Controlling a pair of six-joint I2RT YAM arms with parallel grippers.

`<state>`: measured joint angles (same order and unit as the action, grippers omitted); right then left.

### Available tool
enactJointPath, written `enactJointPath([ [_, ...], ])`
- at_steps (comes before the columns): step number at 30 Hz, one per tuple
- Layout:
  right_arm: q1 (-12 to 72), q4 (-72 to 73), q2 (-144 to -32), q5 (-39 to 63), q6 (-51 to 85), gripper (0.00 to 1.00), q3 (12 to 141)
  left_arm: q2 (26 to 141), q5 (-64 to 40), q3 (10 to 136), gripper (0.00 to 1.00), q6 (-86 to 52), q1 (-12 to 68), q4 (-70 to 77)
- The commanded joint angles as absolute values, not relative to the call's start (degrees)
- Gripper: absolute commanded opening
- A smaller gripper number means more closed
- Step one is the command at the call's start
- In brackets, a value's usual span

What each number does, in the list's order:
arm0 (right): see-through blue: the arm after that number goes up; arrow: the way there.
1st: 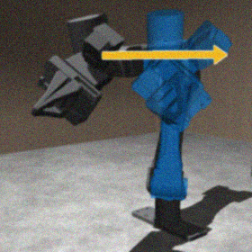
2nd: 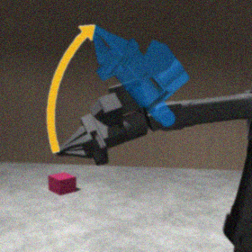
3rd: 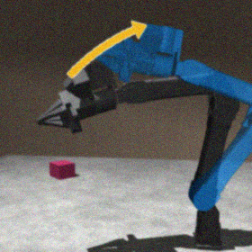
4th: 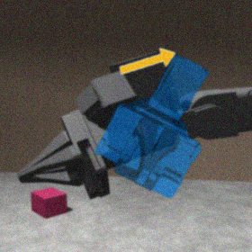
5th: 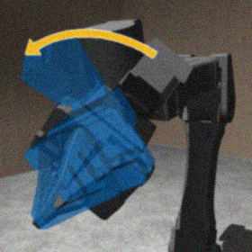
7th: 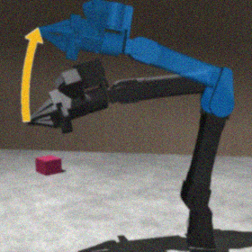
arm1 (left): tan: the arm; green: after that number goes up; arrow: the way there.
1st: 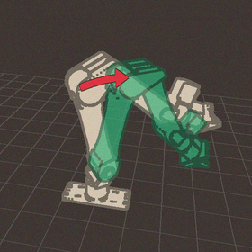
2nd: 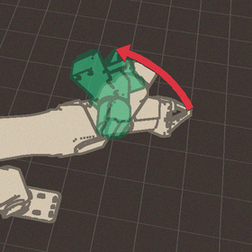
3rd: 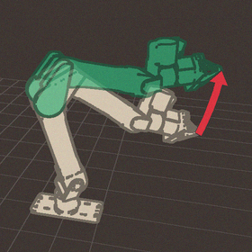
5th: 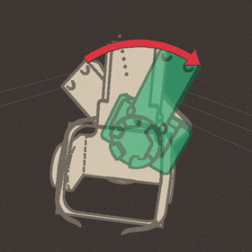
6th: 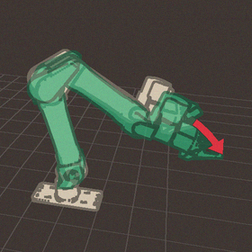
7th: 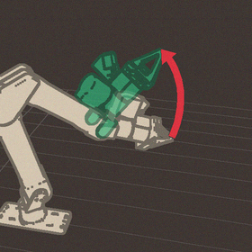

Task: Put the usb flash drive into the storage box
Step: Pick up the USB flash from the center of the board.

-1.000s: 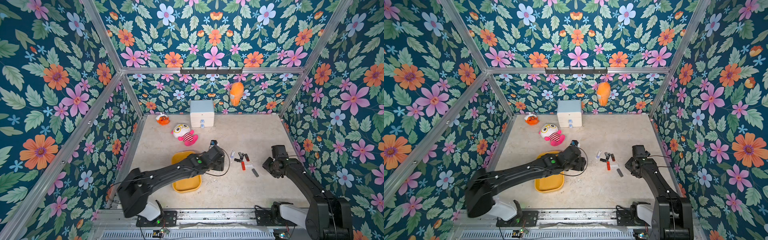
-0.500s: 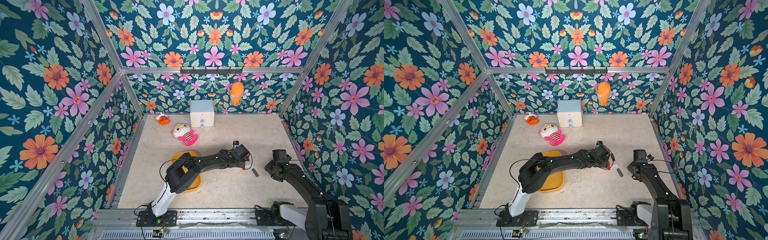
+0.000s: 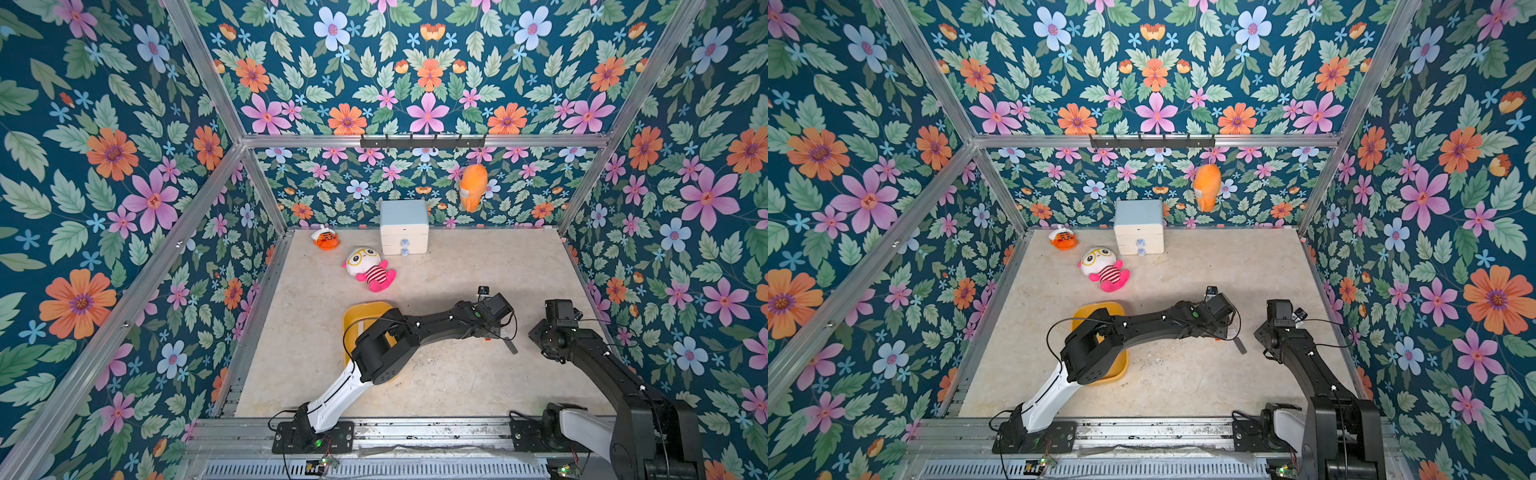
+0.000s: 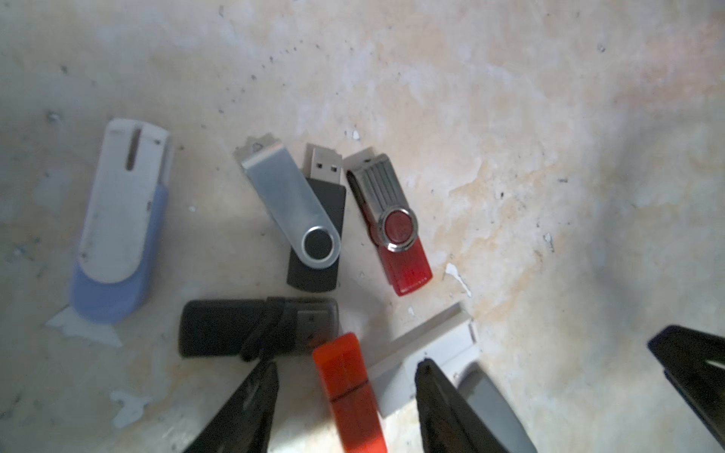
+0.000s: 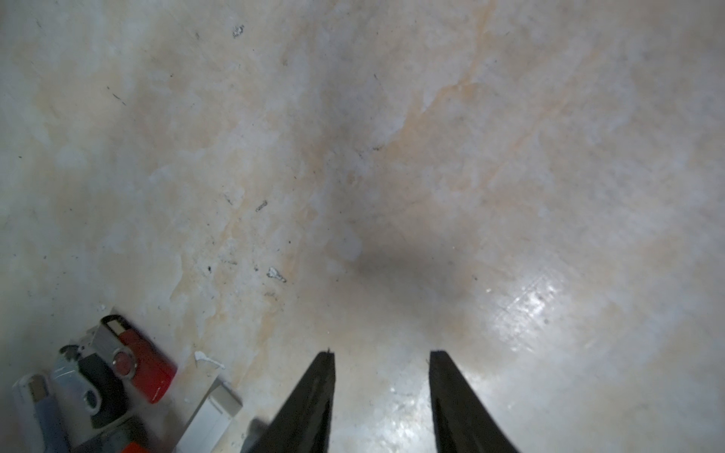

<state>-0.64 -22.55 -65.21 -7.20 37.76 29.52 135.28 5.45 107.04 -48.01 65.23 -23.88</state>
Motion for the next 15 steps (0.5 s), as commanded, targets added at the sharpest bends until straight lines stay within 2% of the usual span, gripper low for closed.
enactJointPath([
  [1, -0.6, -22.3, -65.0, -6.8, 37.4, 0.45, 29.4, 137.2, 6.1, 108.7, 0.6, -48.4, 65.2, -28.8],
  [8, -0.6, -22.2, -64.7, -6.7, 37.3, 0.45, 29.3, 139.4, 6.7, 110.3, 0.51, -48.3, 65.4, -32.1],
  [15, -0.6, -22.1, -64.6, -6.6, 37.3, 0.45, 29.3, 136.4, 7.3, 105.5, 0.46, -46.8, 65.9, -34.4],
])
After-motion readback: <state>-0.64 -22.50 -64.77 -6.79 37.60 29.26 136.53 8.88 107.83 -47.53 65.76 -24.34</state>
